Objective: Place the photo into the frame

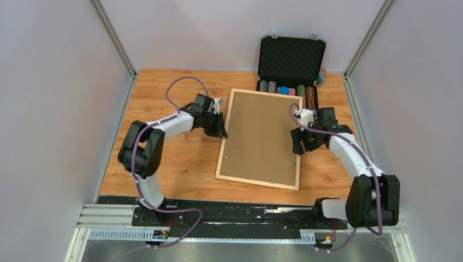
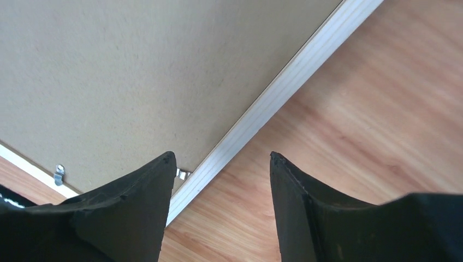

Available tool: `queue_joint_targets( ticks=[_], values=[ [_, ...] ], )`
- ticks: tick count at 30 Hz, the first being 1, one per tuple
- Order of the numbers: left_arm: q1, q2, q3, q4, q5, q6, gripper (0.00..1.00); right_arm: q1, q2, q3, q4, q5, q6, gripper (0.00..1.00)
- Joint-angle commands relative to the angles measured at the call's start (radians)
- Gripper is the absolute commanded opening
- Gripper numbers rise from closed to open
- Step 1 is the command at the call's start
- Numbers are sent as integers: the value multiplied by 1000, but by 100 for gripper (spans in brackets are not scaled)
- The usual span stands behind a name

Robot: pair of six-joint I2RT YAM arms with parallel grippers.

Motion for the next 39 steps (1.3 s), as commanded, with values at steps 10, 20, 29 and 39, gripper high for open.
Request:
queue_joint_targets(
  ticks=[10, 20, 29, 39],
  values=[
    [-7, -81, 5, 60, 71, -5, 0, 8, -31, 139, 30, -115, 92, 64],
    [-8, -47, 14, 64, 96, 7, 0, 290, -187, -36, 0, -105, -35, 63],
    [-7, -41, 17, 71, 91, 39, 0, 568, -183, -124, 23, 73, -22, 61],
    [-7, -42, 5, 123, 105, 60, 0, 684, -209, -162, 71, 131, -24, 60]
  ],
)
